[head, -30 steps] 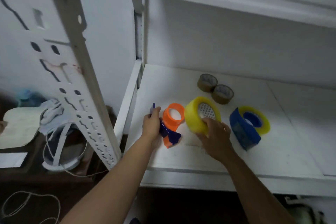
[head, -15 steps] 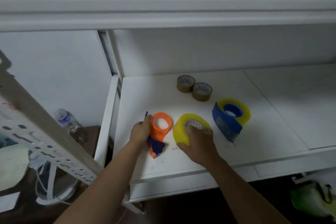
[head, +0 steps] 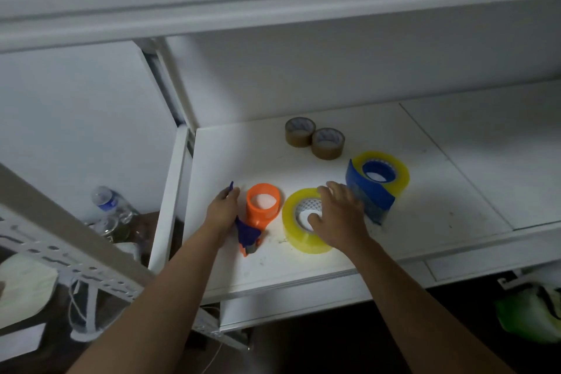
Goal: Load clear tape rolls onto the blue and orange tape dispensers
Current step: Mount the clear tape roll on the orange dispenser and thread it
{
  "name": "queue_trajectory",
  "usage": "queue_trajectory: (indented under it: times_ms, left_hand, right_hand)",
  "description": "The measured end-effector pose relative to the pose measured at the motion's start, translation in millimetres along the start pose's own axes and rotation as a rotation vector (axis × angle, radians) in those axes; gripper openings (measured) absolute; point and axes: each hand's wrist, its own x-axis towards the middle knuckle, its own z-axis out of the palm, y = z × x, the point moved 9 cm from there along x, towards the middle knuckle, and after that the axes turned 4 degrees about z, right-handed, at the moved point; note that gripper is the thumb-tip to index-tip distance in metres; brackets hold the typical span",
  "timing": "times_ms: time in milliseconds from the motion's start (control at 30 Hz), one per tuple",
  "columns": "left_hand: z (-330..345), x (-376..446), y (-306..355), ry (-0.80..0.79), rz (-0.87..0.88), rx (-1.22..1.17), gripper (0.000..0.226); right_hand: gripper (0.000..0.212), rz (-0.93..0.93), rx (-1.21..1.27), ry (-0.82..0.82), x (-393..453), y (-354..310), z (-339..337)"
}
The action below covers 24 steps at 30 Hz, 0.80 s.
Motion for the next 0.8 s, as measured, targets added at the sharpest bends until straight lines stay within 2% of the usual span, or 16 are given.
queue_trajectory:
  times_ms: [67, 167, 233, 267, 333, 400, 433, 467, 533, 600, 667, 800]
  left_hand:
    - [4, -5, 3, -0.002, -0.002, -0.013, 0.048]
    - [10, -12, 6, 0.001, -0.001, -0.017, 0.030]
    - [8, -15, 9, 0.033, 0.011, 0.070, 0.036]
    - [5, -16, 14, 0.066, 0.043, 0.199, 0.045]
    - [1, -27, 36, 0.192, 0.200, 0.541, 0.056]
    - [15, -57, 72, 0.265, 0.510, 0.675, 0.055]
    - [32, -75, 86, 0.214, 0.658, 0.686, 0.052]
    - [54, -92, 94, 0.091, 0.765, 0.696, 0.050]
    - [107, -121, 86, -0.272, 0.842, 0.806, 0.047]
    - [149, -141, 63, -0.501, 0.893, 1.113, 0.060]
    - [170, -141, 44, -0.548, 0.875, 1.368, 0.069]
    - [177, -129, 41, -0.540, 0.862, 1.417, 0.050]
  right_hand:
    - [0.062, 0.056, 0.013, -0.104, 6, 12, 9]
    - [0.042, 0.183, 0.017, -0.167, 11, 25, 13]
    - [0.025, 0.228, -0.022, -0.146, 11, 32, 9]
    - [0.019, 0.238, -0.024, -0.143, 10, 34, 7]
    - [0.024, 0.241, -0.001, -0.169, 9, 37, 5]
    - [0.037, 0.225, -0.013, -0.203, 5, 38, 3]
    - [0.045, 0.213, -0.022, -0.226, 1, 39, 2]
    - [0.052, 0.206, -0.020, -0.260, -2, 43, 4]
    - [0.055, 0.204, 0.035, -0.351, -12, 50, 11]
    - [0.047, 0.219, 0.141, -0.420, -22, 58, 16]
    - [0.037, 0.208, 0.274, -0.428, -29, 62, 20]
    - [0.025, 0.196, 0.469, -0.432, -38, 64, 20]
